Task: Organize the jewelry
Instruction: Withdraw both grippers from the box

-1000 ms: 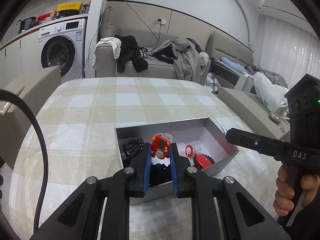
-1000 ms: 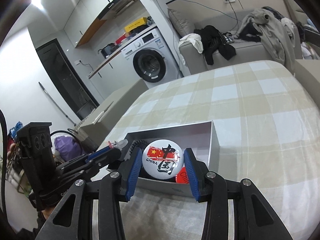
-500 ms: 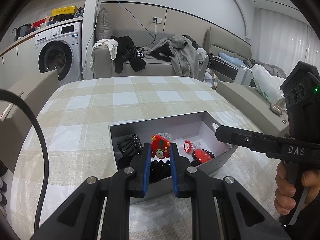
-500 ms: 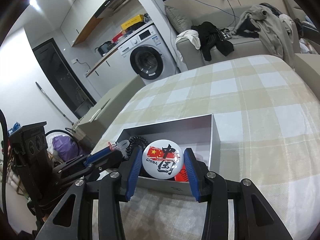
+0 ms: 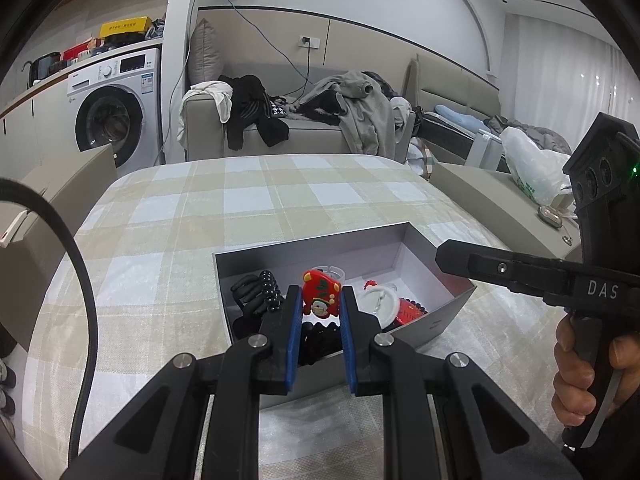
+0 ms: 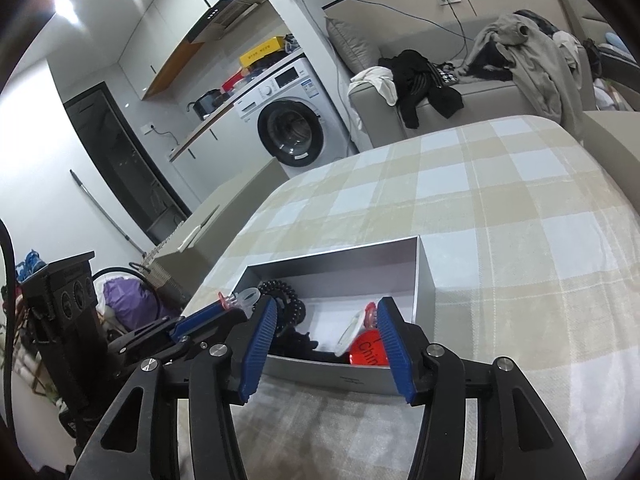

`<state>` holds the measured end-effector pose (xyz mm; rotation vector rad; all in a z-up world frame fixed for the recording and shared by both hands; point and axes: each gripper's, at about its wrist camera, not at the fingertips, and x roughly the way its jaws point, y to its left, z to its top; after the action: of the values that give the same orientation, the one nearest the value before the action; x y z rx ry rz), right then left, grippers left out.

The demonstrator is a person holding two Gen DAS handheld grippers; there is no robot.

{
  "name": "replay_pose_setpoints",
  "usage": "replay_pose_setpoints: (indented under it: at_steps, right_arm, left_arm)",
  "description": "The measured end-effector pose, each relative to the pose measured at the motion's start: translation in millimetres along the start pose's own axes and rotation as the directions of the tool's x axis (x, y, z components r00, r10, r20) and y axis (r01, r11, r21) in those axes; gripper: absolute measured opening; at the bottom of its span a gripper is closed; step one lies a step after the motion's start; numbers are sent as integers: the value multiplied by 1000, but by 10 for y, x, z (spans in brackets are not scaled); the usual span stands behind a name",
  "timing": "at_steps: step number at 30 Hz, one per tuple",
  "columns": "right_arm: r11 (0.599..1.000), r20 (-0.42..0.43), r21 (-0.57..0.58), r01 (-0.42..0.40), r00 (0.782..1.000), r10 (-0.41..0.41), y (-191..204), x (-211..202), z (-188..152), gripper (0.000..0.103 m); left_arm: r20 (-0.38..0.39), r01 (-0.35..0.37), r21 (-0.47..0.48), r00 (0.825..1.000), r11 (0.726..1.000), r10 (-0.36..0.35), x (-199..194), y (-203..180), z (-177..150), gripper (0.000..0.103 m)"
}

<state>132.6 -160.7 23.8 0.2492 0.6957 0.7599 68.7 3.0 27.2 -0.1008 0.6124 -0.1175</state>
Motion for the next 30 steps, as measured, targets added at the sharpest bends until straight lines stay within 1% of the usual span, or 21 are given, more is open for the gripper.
replay_pose_setpoints:
  at_steps: [1, 3, 4, 5, 7, 8, 9, 10, 11, 14, 15, 16, 17, 18, 19, 22, 26, 30]
  right_arm:
    - [1000, 1, -4, 0, 1000, 0, 6, -4, 1, 55]
    - [1000, 2, -10, 1, 1000, -1, 12, -17, 0, 57]
    - [1000, 0, -16, 3, 1000, -3, 18, -22, -5, 58]
    - [1000, -1, -21, 3, 1000, -3, 25, -22, -7, 59]
    - [999, 0, -45, 8, 1000, -8, 36, -51, -27, 61]
    - [998, 2, -55, 11, 1000, -11, 41, -68, -38, 61]
    - [998, 4, -67, 18, 1000, -18, 35, -98, -58, 65]
    - [997, 10, -78, 27, 1000, -27, 23, -133, -82, 69]
    - [996, 16, -86, 36, 999, -35, 13, -164, -99, 71]
    - [992, 25, -101, 72, 997, -70, -46, -254, -144, 78]
    - [991, 23, -102, 84, 996, -82, -69, -275, -151, 84]
    - [990, 26, -104, 97, 995, -94, -91, -301, -161, 91]
    - [989, 33, -104, 106, 994, -103, -106, -325, -167, 94]
    - [988, 40, -104, 113, 993, -109, -116, -344, -175, 99]
    - [988, 44, -103, 116, 993, -112, -127, -362, -182, 103]
    - [986, 48, -107, 131, 991, -127, -119, -373, -212, 103]
    - [979, 53, -149, 139, 990, -133, -45, -339, -284, 103]
    - [968, 104, -196, 159, 985, -141, 52, -338, -342, 103]
  left_arm:
    - [2, -1, 3, 1000, 1000, 1, 1, 0, -3, 14]
    - [10, -17, 13, 1000, 1000, 17, -5, -19, -3, 20]
    - [16, -21, 18, 1000, 1000, 21, -15, -25, -4, 33]
    - [26, -24, 25, 999, 999, 23, -34, -36, -5, 49]
    - [45, -26, 28, 999, 999, 24, -83, -33, 1, 65]
    - [51, -21, 25, 999, 999, 19, -109, -20, 11, 71]
    - [49, -17, 21, 999, 1000, 16, -121, -2, 25, 74]
    - [43, -18, 12, 999, 1000, 18, -131, 22, 45, 79]
    - [41, -24, -2, 999, 1000, 24, -150, 51, 65, 82]
    - [54, -28, -28, 998, 999, 30, -201, 119, 103, 85]
    - [56, -37, -33, 998, 999, 38, -219, 141, 112, 87]
    - [56, -42, -34, 997, 999, 44, -227, 152, 103, 93]
    - [59, -50, -37, 997, 998, 52, -245, 164, 93, 99]
    - [64, -59, -42, 996, 997, 61, -261, 170, 74, 102]
    - [70, -64, -44, 995, 997, 67, -276, 172, 54, 102]
    - [66, -90, -26, 994, 996, 91, -279, 143, -29, 102]
    - [76, -115, 5, 991, 993, 114, -284, 86, -167, 102]
    - [84, -120, 4, 989, 993, 119, -276, 60, -275, 102]
